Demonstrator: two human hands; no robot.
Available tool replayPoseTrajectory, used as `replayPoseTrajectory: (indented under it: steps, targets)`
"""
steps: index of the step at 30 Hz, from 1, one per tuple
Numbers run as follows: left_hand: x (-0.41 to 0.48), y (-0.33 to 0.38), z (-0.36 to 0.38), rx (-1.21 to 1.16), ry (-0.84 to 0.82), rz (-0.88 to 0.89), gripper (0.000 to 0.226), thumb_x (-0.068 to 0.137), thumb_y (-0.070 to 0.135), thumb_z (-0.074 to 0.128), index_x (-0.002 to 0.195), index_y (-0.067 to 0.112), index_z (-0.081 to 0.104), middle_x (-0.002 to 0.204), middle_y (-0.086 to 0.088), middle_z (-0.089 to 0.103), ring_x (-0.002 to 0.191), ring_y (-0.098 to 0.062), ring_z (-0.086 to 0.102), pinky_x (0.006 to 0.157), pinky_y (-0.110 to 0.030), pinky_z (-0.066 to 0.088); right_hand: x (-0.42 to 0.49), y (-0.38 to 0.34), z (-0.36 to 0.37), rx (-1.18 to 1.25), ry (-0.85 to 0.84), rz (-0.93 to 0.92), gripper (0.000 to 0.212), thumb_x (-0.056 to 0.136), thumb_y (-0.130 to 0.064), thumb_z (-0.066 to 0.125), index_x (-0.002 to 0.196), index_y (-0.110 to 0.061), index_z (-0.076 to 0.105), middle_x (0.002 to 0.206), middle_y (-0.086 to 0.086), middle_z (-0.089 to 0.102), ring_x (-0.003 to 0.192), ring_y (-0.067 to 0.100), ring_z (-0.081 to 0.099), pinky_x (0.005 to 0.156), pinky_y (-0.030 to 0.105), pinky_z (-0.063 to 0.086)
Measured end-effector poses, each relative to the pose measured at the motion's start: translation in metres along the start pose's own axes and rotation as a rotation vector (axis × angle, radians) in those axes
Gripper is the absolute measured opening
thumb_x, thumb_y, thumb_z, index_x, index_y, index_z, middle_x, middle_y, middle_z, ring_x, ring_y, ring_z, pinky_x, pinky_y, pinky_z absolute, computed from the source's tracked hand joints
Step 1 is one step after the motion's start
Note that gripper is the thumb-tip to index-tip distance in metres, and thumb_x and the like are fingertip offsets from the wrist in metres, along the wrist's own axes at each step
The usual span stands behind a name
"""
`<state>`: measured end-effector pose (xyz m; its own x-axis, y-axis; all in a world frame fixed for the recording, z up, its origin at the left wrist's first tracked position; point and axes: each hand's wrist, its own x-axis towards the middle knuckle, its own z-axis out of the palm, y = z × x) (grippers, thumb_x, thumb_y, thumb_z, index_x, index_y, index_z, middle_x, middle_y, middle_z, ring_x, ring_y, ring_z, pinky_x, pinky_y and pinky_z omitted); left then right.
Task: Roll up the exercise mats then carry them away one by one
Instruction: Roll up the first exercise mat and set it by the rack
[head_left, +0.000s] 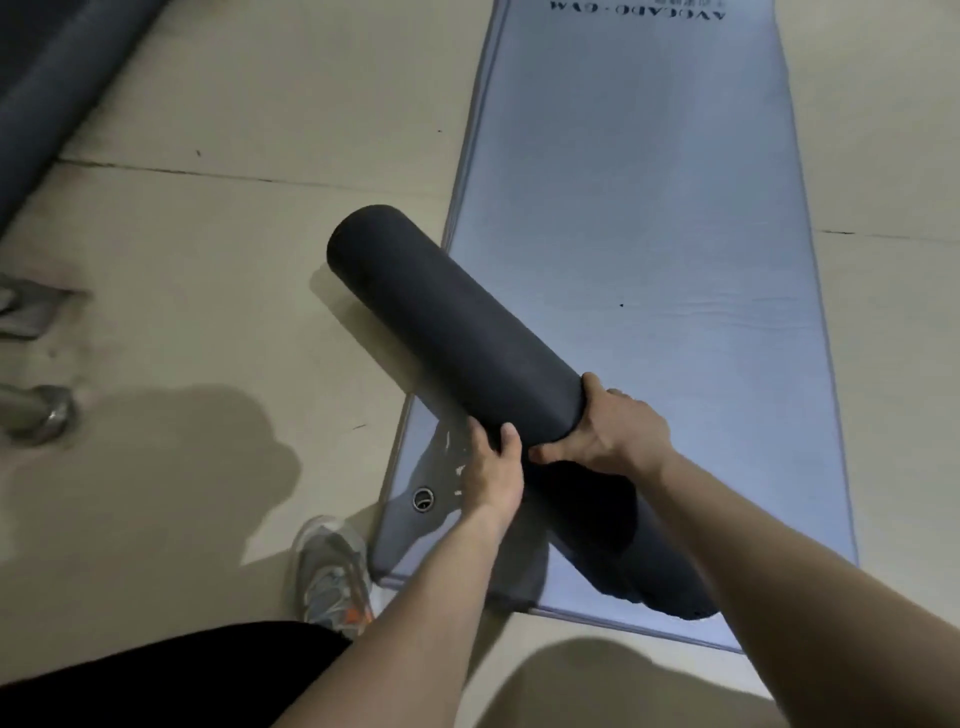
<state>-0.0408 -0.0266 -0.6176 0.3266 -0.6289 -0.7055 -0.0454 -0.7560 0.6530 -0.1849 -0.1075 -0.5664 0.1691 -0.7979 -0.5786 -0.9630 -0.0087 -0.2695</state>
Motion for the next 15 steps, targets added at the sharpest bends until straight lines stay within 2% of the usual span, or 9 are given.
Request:
replayPoseTrajectory:
  steps: [1, 4, 6, 8, 9, 11, 12, 14, 15]
  targets:
    - [-0.005, 0.0, -0.012, -0.009, -0.014, 0.004, 0.099, 0.081, 0.082, 0.05, 0.16, 0.043, 0.004, 0.162, -0.001, 0.035, 0.143, -0.034, 0.04, 0.117, -0.054, 0.035, -0.004, -0.012, 0.009, 0.049, -0.006, -0.003, 0.105, 0.05, -0.094, 0.068, 0.125, -0.027, 0.04, 0.119, 0.005, 0.063, 0.113, 0.037, 0.063, 0.088, 0.046, 0.053]
    - [-0.015, -0.001, -0.048, -0.107, -0.041, -0.012, 0.118, 0.058, 0.083, 0.067, 0.15, 0.061, -0.004, 0.161, 0.009, 0.036, 0.142, -0.025, 0.044, 0.113, -0.054, 0.04, -0.018, -0.025, 0.029, 0.265, -0.06, -0.086, 0.096, 0.068, -0.081, 0.073, 0.141, -0.028, 0.042, 0.133, 0.001, 0.064, 0.121, 0.031, 0.062, 0.099, 0.044, 0.051]
    - [-0.009, -0.007, -0.067, -0.123, -0.04, -0.012, 0.118, 0.054, 0.083, 0.07, 0.145, 0.067, -0.003, 0.163, 0.013, 0.032, 0.143, -0.021, 0.043, 0.114, -0.054, 0.039, -0.03, -0.02, 0.039, 0.509, -0.149, -0.137, 0.1, 0.081, -0.06, 0.08, 0.161, -0.028, 0.03, 0.154, -0.007, 0.051, 0.138, 0.018, 0.052, 0.112, 0.032, 0.041]
    - [-0.007, -0.013, -0.076, -0.164, -0.066, -0.049, 0.116, 0.054, 0.081, 0.073, 0.144, 0.07, 0.001, 0.162, 0.018, 0.031, 0.142, -0.019, 0.043, 0.114, -0.055, 0.038, -0.038, -0.02, 0.047, 0.671, -0.178, -0.161, 0.103, 0.088, -0.045, 0.079, 0.167, -0.026, 0.016, 0.156, -0.014, 0.039, 0.143, 0.009, 0.041, 0.111, 0.02, 0.03]
    - [-0.01, -0.014, -0.079, -0.189, -0.068, -0.045, 0.116, 0.054, 0.08, 0.075, 0.145, 0.07, 0.003, 0.16, 0.019, 0.033, 0.141, -0.018, 0.045, 0.113, -0.055, 0.039, -0.037, -0.027, 0.051, 0.671, -0.159, -0.182, 0.102, 0.089, -0.043, 0.078, 0.167, -0.026, 0.014, 0.158, -0.011, 0.039, 0.144, 0.009, 0.039, 0.11, 0.019, 0.029]
    - [-0.01, -0.012, -0.094, -0.256, -0.04, -0.018, 0.115, 0.057, 0.075, 0.078, 0.15, 0.063, 0.011, 0.155, 0.017, 0.041, 0.137, -0.016, 0.049, 0.112, -0.051, 0.042, -0.029, -0.046, 0.061, 0.694, -0.14, -0.204, 0.102, 0.089, -0.045, 0.078, 0.167, -0.027, 0.015, 0.161, -0.01, 0.038, 0.147, 0.012, 0.039, 0.111, 0.021, 0.029]
    - [-0.004, -0.013, -0.107, -0.298, -0.005, -0.003, 0.11, 0.062, 0.069, 0.08, 0.154, 0.052, 0.02, 0.15, 0.015, 0.046, 0.135, -0.016, 0.05, 0.112, -0.047, 0.043, -0.024, -0.061, 0.067, 0.72, -0.15, -0.207, 0.104, 0.087, -0.05, 0.079, 0.167, -0.029, 0.015, 0.161, -0.012, 0.039, 0.147, 0.012, 0.041, 0.114, 0.023, 0.03]
    - [0.009, -0.015, -0.144, -0.331, 0.099, 0.025, 0.083, 0.075, 0.052, 0.082, 0.144, 0.028, 0.045, 0.133, 0.008, 0.057, 0.128, -0.016, 0.056, 0.11, -0.038, 0.045, -0.012, -0.103, 0.077, 0.776, -0.188, -0.238, 0.11, 0.079, -0.064, 0.079, 0.166, -0.036, 0.016, 0.16, -0.016, 0.042, 0.143, 0.013, 0.048, 0.119, 0.034, 0.037]
    - [0.014, -0.017, -0.166, -0.324, 0.166, 0.021, 0.077, 0.073, 0.052, 0.084, 0.137, 0.023, 0.051, 0.128, 0.008, 0.059, 0.123, -0.016, 0.059, 0.108, -0.037, 0.047, -0.006, -0.126, 0.083, 0.795, -0.198, -0.249, 0.11, 0.078, -0.066, 0.078, 0.165, -0.038, 0.016, 0.157, -0.016, 0.046, 0.139, 0.013, 0.052, 0.118, 0.038, 0.041]
